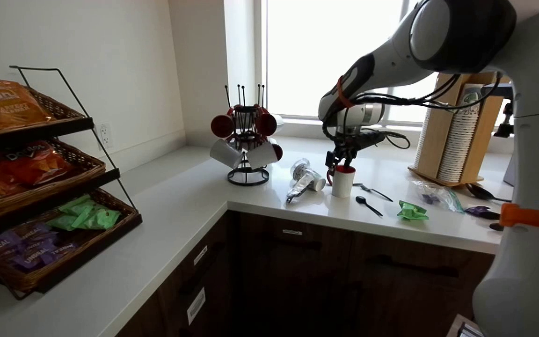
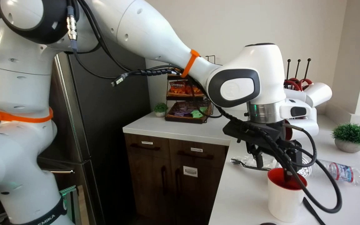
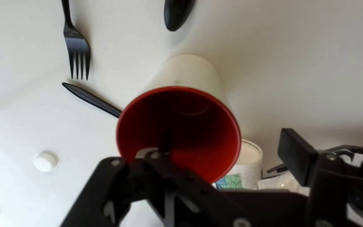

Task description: Remove one mug from the rack and put it on the table

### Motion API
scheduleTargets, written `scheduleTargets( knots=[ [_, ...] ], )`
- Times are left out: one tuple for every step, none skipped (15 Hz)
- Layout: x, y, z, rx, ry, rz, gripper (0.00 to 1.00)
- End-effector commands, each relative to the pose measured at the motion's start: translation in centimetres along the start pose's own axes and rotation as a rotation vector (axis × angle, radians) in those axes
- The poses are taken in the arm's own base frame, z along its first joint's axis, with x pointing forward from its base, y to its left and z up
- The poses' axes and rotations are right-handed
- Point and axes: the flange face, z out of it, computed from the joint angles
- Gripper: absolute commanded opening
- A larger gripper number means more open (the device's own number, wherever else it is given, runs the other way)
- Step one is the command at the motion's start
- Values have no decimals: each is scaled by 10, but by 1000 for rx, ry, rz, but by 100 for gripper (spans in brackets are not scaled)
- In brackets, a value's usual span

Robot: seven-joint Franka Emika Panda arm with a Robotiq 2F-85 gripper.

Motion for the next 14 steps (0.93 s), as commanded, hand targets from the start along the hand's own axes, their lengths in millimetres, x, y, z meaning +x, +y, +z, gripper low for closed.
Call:
scheduleTargets(
  knots=[
    [-27, -10, -63, 44, 27, 8, 100],
    [-32, -12, -80, 58, 46, 14, 100],
    [-43, -14, -101, 64, 55, 41, 100],
    [-53, -13, -119, 44, 58, 77, 100],
    [-64, -13, -136, 4, 71, 132, 100],
    [-76, -12, -155, -26, 78, 179, 100],
    [-89, -12, -174, -62, 90, 223, 100],
    [-101, -14, -191, -84, 84, 263, 100],
    [-115, -17, -208, -108, 84, 290, 100],
    [-82, 0, -187, -85, 89, 229, 100],
    [-94, -4, -201, -98, 94, 255, 100],
    [-103, -7, -212, -102, 101, 268, 100],
    [-109, -9, -217, -102, 108, 273, 100],
    [-112, -11, -217, -101, 109, 276, 100]
  ],
)
